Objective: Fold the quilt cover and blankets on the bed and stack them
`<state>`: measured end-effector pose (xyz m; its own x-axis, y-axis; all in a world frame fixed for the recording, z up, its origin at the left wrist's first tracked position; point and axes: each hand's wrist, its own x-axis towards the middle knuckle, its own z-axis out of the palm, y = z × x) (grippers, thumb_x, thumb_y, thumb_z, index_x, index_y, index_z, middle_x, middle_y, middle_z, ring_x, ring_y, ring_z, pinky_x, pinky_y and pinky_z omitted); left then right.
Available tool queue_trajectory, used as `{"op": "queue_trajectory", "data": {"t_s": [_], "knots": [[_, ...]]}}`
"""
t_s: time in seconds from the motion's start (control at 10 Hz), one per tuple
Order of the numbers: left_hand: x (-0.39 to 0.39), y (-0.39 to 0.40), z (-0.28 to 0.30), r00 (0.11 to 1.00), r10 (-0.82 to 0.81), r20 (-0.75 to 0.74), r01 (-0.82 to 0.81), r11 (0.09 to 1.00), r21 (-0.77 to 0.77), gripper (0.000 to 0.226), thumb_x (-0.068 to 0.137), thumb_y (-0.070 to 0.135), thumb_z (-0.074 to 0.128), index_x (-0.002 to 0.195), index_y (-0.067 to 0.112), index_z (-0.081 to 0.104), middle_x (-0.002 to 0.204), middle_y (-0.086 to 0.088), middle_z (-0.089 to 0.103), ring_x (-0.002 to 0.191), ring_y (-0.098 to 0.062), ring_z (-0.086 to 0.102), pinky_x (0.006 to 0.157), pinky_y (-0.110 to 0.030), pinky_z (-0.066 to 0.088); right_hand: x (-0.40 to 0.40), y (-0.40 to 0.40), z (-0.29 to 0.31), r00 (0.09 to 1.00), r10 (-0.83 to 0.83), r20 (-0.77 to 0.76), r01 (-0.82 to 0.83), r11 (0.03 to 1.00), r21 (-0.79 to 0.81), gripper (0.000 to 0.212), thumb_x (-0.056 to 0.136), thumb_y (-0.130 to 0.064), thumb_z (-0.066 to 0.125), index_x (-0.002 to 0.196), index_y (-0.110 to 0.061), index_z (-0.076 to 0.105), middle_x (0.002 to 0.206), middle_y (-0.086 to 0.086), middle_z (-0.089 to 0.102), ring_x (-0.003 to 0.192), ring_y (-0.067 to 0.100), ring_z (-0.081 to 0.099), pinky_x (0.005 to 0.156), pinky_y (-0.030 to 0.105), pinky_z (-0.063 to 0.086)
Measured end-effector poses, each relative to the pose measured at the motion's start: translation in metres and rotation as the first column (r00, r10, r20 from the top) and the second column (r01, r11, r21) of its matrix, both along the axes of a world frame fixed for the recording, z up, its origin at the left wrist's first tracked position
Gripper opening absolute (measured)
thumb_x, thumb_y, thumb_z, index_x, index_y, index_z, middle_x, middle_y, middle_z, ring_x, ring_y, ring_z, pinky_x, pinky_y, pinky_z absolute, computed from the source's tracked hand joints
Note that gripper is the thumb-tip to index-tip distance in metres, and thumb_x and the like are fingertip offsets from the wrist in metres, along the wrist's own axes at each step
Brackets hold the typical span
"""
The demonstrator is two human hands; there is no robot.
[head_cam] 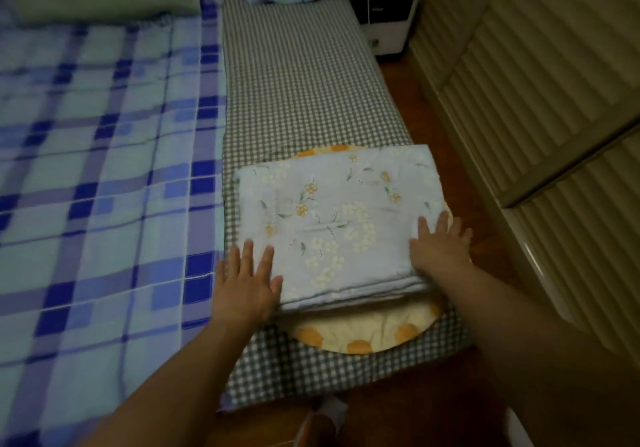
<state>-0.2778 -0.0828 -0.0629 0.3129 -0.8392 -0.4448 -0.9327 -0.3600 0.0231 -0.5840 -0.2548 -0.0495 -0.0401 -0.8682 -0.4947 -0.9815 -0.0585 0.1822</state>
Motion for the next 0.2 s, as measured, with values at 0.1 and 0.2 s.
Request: {"op": "queue_trajectory", "data": {"t_s": [0.1, 0.2], "knots": [[0.017, 0.052, 0.057, 1.000, 0.008, 0.003, -0.009, 0.983, 0.181, 0.066, 0.099, 0.059, 0.025, 0.157, 0.036, 0.004, 0.165, -0.016, 0.011, 0.150, -0.041, 0.012, 0.120, -0.055, 0.016, 0.028, 0.053, 0.058, 0.999, 0.046, 0.005, -0.046, 0.999, 0.008, 0.058, 0.100, -0.034, 0.023, 0.156, -0.024, 0.010, 0.164, 0.016, -0.008, 0.147, 0.045, -0.007, 0.119, 0.058, -0.004], [0.045, 0.072, 0.128, 0.998, -0.061, 0.013, 0.058, 0.988, 0.145, 0.051, 0.097, 0.044, 0.039, 0.145, 0.028, 0.038, 0.145, -0.010, 0.051, 0.129, -0.033, 0.052, 0.106, -0.047, 0.042, 0.065, 0.103, 0.120, 0.986, 0.149, 0.079, -0.146, 0.989, -0.039, 0.055, 0.098, -0.028, 0.031, 0.153, -0.021, 0.023, 0.163, 0.015, 0.006, 0.147, 0.043, 0.002, 0.120, 0.056, 0.002]]}}
